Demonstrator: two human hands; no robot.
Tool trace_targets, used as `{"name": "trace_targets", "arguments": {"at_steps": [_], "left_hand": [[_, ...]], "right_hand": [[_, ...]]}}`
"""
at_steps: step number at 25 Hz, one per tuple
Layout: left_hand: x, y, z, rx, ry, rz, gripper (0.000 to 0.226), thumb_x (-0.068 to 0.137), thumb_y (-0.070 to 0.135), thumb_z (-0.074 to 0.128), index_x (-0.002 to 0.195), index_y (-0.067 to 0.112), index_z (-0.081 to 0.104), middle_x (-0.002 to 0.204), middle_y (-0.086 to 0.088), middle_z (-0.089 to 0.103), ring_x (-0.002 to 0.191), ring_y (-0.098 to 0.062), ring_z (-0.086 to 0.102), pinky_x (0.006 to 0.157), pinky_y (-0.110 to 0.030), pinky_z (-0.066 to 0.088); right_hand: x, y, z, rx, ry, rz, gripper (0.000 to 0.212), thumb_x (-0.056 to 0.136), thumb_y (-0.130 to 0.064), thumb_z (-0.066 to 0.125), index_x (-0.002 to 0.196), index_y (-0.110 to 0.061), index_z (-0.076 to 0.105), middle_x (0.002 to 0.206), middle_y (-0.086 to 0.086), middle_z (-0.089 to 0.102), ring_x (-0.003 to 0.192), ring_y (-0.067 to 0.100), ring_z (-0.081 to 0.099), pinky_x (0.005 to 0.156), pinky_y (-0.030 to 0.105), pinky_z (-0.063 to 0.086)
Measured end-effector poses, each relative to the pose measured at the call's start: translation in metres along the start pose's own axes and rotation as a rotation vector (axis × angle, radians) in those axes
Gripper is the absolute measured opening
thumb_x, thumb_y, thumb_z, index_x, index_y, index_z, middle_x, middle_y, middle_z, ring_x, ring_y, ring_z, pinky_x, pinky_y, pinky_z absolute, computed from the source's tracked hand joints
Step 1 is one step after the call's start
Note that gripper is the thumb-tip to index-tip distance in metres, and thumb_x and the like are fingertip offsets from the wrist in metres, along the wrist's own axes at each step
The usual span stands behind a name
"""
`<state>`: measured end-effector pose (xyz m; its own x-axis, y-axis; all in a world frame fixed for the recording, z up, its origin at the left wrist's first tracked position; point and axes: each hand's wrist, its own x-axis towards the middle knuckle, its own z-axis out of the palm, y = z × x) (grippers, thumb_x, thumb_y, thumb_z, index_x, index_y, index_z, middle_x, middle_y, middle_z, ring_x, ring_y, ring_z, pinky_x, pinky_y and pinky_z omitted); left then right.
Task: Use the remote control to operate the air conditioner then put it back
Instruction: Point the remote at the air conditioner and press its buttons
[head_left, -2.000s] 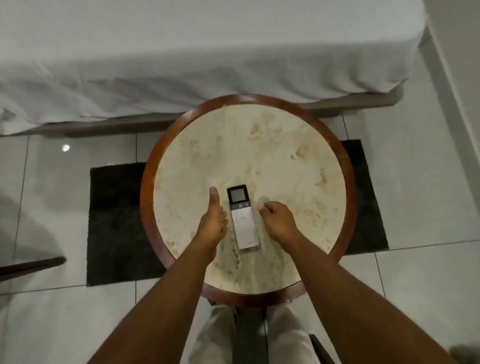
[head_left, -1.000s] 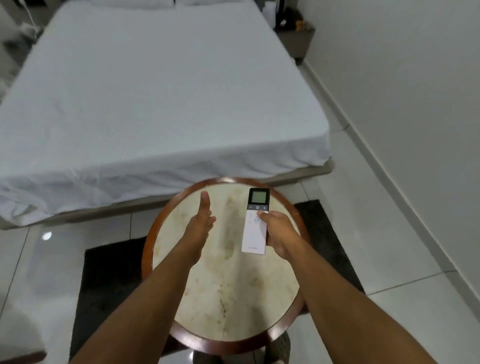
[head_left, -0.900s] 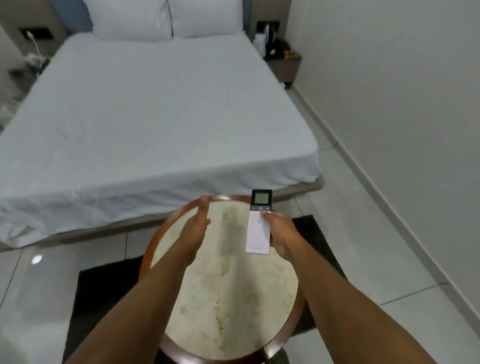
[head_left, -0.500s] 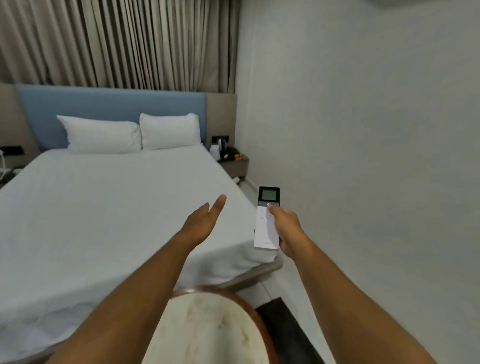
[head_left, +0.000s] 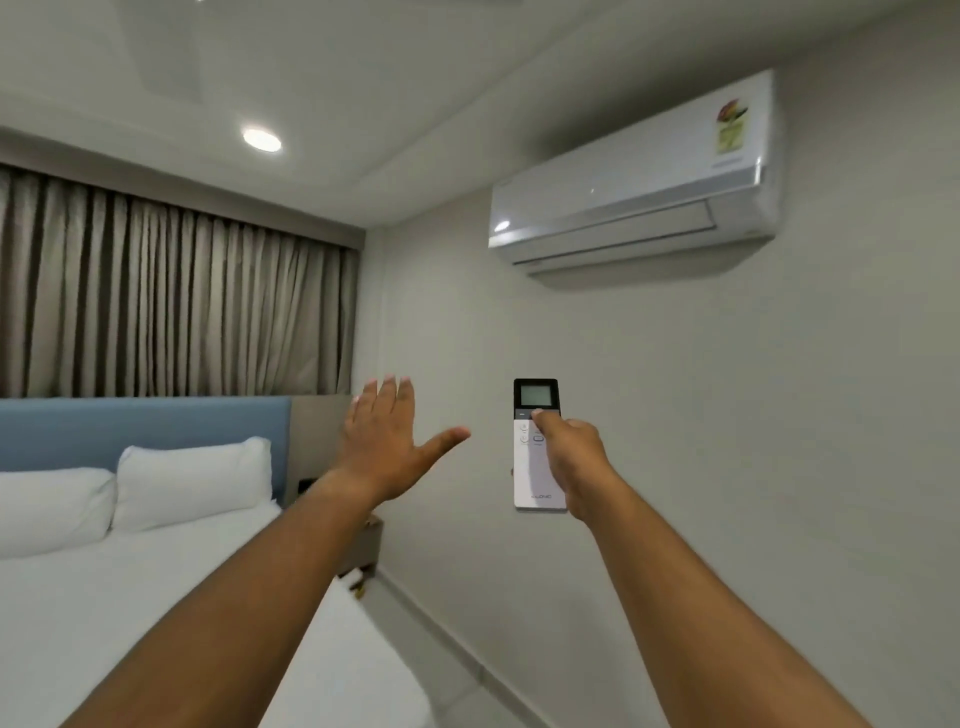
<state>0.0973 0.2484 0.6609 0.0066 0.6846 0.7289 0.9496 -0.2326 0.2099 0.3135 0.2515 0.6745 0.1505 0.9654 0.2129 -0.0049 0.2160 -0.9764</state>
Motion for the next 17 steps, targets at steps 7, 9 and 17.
{"name": "trace_targets", "arguments": {"at_steps": [7, 9, 17], "left_hand": [[0.071, 0.062, -0.029, 0.091, 0.189, 0.2, 0.121, 0.065, 0.096, 0.007, 0.153, 0.014, -0.002, 0.164, -0.009, 0.0, 0.149, -0.026, -0.007, 0.118, -0.043, -0.002], [0.079, 0.076, -0.031, 0.092, 0.202, 0.221, 0.121, 0.064, 0.096, 0.005, 0.153, 0.014, -0.003, 0.164, -0.009, -0.002, 0.149, -0.025, -0.009, 0.117, -0.041, -0.004], [0.082, 0.091, -0.034, 0.139, 0.195, 0.248, 0.123, 0.06, 0.095, -0.003, 0.152, 0.013, -0.007, 0.163, -0.009, -0.007, 0.149, -0.026, -0.013, 0.116, -0.04, -0.008]], "right_hand": [[0.012, -0.087, -0.052, -0.021, 0.157, -0.165, 0.022, 0.091, -0.033, 0.053, 0.087, -0.012, 0.055, 0.074, 0.006, 0.062, 0.063, 0.026, 0.06, 0.055, 0.028, 0.047], [0.011, -0.1, -0.064, -0.031, 0.189, -0.194, 0.022, 0.091, -0.033, 0.053, 0.087, -0.011, 0.054, 0.075, 0.007, 0.062, 0.064, 0.028, 0.06, 0.059, 0.03, 0.049], [0.001, -0.118, -0.081, -0.072, 0.25, -0.279, 0.023, 0.091, -0.032, 0.051, 0.082, -0.012, 0.048, 0.072, 0.006, 0.058, 0.059, 0.025, 0.056, 0.054, 0.028, 0.048]]}}
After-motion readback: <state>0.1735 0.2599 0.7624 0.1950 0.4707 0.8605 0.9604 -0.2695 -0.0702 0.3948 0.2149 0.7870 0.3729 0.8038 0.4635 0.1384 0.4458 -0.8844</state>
